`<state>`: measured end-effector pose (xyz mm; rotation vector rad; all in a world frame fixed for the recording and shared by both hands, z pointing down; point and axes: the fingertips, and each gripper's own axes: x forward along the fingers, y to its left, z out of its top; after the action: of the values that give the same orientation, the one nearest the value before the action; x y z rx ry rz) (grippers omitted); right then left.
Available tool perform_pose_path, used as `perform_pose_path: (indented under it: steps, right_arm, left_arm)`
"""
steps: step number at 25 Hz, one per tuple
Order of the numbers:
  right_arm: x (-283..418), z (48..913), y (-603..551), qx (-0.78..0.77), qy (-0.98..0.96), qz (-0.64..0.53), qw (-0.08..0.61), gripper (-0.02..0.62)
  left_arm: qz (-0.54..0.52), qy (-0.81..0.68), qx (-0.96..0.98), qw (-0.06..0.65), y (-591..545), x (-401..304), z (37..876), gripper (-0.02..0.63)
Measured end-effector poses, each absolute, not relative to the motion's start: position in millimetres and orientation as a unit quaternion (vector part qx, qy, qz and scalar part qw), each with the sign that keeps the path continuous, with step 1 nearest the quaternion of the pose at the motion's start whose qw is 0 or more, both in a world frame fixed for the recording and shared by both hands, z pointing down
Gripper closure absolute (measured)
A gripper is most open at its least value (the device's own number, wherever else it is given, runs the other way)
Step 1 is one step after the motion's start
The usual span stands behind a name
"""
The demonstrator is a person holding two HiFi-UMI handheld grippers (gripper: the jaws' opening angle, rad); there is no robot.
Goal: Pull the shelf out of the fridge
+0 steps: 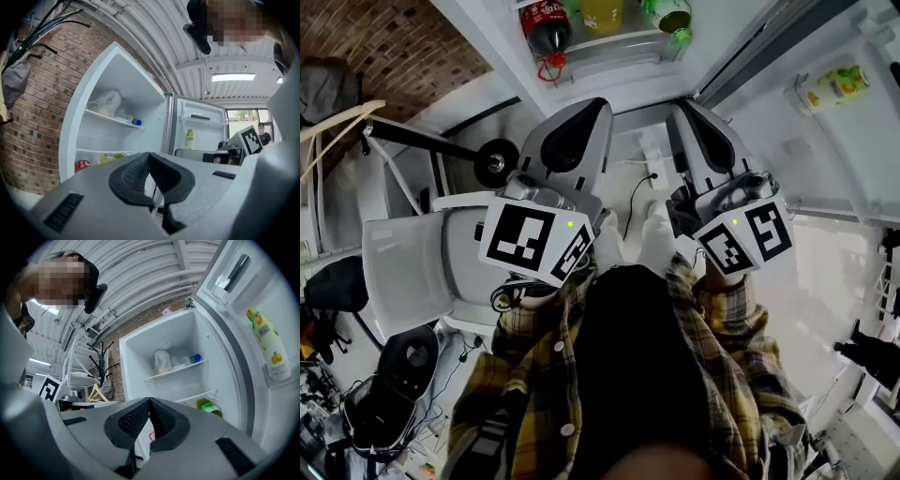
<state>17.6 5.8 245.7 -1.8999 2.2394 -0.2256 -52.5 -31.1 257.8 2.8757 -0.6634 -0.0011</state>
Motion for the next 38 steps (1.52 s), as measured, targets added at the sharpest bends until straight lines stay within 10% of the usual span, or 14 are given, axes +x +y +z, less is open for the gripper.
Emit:
perform_pose_path:
  steps: [38]
  right_arm:
    - [96.8, 257.7, -102.8, -0.481, 0.864, -0.104, 0.108, 0.577]
  left_arm:
    - [-0.028, -0.406, 0.909, 0.092, -113.8, 18.2, 264.1, 0.603]
